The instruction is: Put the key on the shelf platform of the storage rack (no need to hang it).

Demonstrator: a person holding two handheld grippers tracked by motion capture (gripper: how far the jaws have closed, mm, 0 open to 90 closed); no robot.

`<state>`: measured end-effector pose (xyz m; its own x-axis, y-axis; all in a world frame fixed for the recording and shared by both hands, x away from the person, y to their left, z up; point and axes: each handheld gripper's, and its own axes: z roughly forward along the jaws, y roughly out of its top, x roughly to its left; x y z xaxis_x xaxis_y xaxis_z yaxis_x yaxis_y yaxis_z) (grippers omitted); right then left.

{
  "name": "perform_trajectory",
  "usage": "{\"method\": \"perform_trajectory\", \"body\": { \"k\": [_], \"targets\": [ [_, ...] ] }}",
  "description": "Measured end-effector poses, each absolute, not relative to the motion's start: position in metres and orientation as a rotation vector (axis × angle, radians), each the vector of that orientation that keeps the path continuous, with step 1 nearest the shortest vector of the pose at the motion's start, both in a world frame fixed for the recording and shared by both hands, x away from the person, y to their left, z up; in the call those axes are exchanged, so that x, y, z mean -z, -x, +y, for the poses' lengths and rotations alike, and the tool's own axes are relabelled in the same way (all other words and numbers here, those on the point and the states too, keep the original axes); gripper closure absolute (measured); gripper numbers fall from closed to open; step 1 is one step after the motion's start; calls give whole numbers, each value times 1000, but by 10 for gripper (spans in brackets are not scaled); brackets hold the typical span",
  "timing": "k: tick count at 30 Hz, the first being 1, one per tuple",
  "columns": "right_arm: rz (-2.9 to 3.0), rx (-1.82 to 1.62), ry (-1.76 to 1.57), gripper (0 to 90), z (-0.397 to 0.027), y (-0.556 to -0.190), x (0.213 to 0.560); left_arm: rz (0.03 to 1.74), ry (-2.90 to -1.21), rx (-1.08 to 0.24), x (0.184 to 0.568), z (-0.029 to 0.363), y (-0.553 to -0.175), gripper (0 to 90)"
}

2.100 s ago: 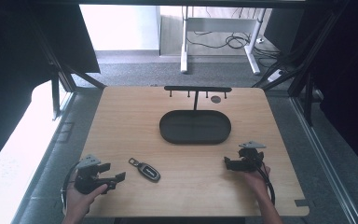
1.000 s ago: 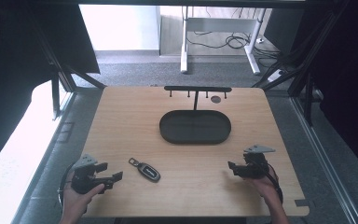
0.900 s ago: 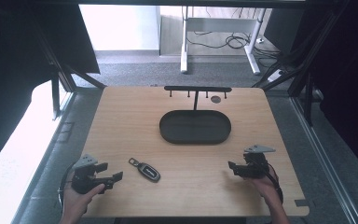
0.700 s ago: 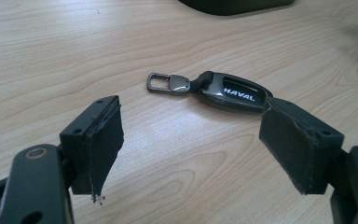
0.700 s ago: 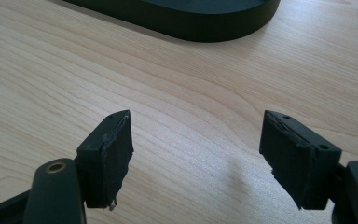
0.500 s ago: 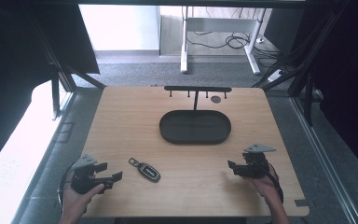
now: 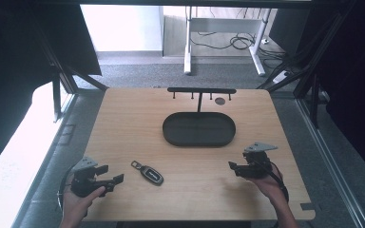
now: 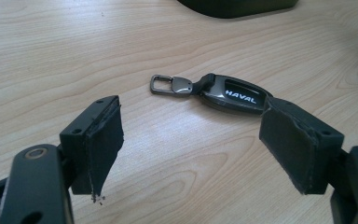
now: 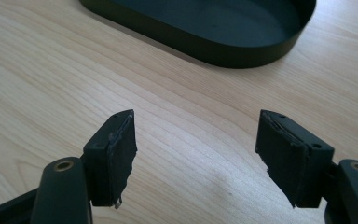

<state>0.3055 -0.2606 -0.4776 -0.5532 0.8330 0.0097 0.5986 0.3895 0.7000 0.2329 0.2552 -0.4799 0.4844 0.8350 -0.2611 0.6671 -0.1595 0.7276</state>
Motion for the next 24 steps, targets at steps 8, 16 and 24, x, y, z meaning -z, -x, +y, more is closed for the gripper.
{"method": "perform_trajectory", "body": {
  "k": [8,16,24],
  "targets": [
    [2373,-933,-1144,296,-242,-306,453,1247,-1902,-250,480,254,-233,217],
    [2439,-928,-1074,301,-218,-310,438,1246,-1906,-247,481,253,-234,216],
    [2546,-894,-963,319,-179,-317,429,1244,-1911,-244,481,254,-233,216]
  ]
}}
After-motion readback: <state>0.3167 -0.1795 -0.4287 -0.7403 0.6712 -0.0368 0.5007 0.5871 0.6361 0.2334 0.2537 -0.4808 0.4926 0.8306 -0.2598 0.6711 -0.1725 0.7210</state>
